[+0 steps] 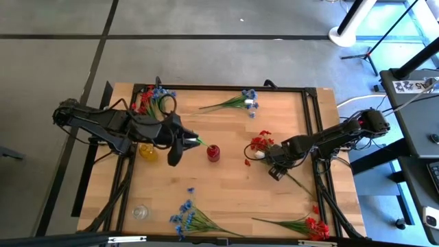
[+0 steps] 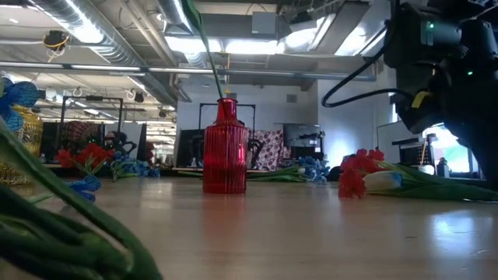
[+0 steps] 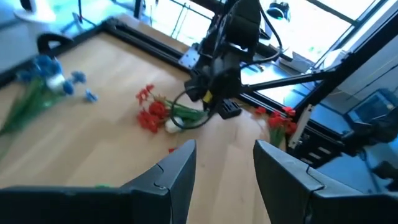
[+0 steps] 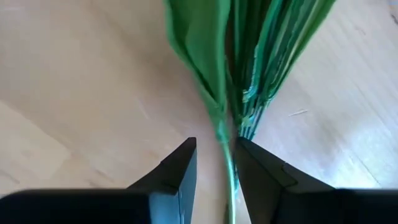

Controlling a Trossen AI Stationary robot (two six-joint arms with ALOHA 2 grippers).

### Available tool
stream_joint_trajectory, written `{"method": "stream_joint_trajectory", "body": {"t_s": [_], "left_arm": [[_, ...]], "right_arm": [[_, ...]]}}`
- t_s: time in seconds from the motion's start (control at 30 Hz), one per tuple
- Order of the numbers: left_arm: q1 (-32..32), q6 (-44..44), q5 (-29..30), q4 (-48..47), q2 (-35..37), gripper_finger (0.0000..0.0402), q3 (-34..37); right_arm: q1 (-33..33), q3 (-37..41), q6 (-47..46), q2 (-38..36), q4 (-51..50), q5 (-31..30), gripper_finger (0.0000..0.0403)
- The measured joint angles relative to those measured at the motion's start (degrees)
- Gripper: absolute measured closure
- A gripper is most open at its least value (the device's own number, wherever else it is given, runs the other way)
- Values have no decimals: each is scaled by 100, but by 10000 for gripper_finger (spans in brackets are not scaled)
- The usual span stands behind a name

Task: Sort flowers into vase by color
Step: Put the bottom white flower into the red vase

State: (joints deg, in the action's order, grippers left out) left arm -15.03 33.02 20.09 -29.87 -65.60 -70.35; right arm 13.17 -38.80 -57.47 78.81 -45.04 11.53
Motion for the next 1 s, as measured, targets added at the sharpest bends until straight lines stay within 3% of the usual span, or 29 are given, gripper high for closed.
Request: {"method": "stream_joint_trajectory", "body": {"t_s": [0.17, 0.37, 0.5, 1.0], "left_arm": [[0, -302, 207, 5, 0, 246, 0], [0, -562, 450, 2, 0, 246, 0], [0, -677, 532, 0, 0, 246, 0], [0, -963, 537, -6, 0, 246, 0]], "right_arm": [[0, -31, -9, 0, 11, 260, 292], [-2, -31, 207, 83, 13, -258, 292], [3, -33, 267, 248, 174, 35, 292], [795, -329, -399, 275, -36, 262, 292]]}}
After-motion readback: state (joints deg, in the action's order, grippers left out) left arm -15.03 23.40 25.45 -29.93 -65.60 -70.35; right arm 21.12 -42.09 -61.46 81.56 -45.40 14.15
